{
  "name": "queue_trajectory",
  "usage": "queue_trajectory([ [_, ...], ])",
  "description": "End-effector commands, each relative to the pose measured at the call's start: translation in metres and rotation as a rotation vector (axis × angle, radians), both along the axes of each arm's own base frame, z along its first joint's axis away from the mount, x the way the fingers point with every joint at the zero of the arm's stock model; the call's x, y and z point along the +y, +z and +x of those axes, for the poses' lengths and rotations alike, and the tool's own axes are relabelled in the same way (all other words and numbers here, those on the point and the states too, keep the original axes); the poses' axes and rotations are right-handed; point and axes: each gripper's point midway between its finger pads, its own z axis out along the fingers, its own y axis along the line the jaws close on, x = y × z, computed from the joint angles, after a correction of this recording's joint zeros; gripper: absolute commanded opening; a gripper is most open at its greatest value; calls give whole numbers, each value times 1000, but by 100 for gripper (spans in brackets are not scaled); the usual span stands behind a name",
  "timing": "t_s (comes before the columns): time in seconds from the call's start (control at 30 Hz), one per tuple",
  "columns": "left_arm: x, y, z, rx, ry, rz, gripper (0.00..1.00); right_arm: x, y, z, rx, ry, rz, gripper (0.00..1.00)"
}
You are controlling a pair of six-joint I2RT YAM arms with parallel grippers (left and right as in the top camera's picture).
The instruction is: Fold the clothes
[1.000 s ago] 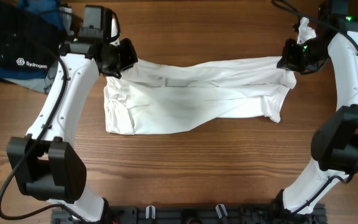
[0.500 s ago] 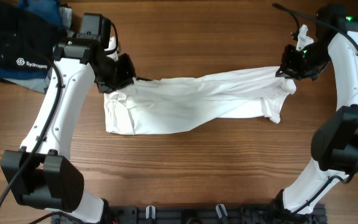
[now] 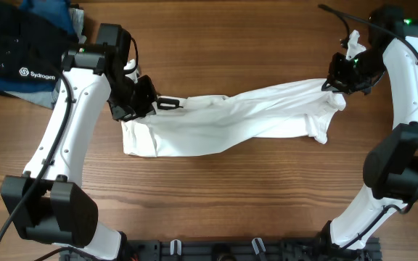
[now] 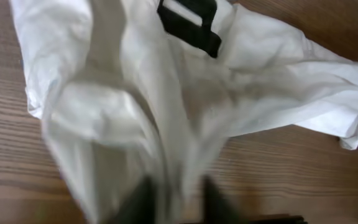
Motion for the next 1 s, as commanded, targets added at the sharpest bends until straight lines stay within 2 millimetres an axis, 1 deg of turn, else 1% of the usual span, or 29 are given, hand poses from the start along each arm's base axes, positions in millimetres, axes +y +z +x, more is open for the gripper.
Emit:
queue_trajectory([
  [0.0, -2, 11, 1, -38, -12, -6, 41, 3, 10, 2, -25, -8, 12, 4],
  [0.07, -2, 11, 1, -41, -12, -6, 50, 3, 10, 2, -25, -8, 12, 4],
  [0.1, -2, 11, 2, -44, -12, -7, 49, 3, 10, 3, -26, -8, 13, 4],
  [0.17, -2, 11, 3, -49, -12, -8, 38, 3, 10, 2, -25, -8, 12, 4],
  [0.23, -2, 11, 5, -55, -12, -9, 33, 3, 10, 2, -25, -8, 12, 4],
  [0.27, -2, 11, 5, -58, -12, -9, 28, 3, 10, 2, -25, -8, 12, 4],
  [0.3, -2, 11, 6, -59, -12, -9, 27, 3, 10, 2, -24, -9, 12, 4],
  [0.6, -3, 12, 9, -73, -12, -11, 28, 5, 9, -7, 14, -8, 19, 4],
  [0.67, -3, 12, 9, -72, -12, -11, 32, 5, 9, -9, 25, -16, 20, 4],
  [0.83, -3, 12, 8, -70, -12, -11, 33, 6, 7, -14, 48, -15, 24, 4],
  [0.9, -3, 12, 8, -70, -12, -11, 40, 7, 4, -19, 72, -15, 28, 4],
  [0.97, -3, 12, 8, -70, -12, -11, 38, 8, -1, -24, 93, -15, 32, 4],
])
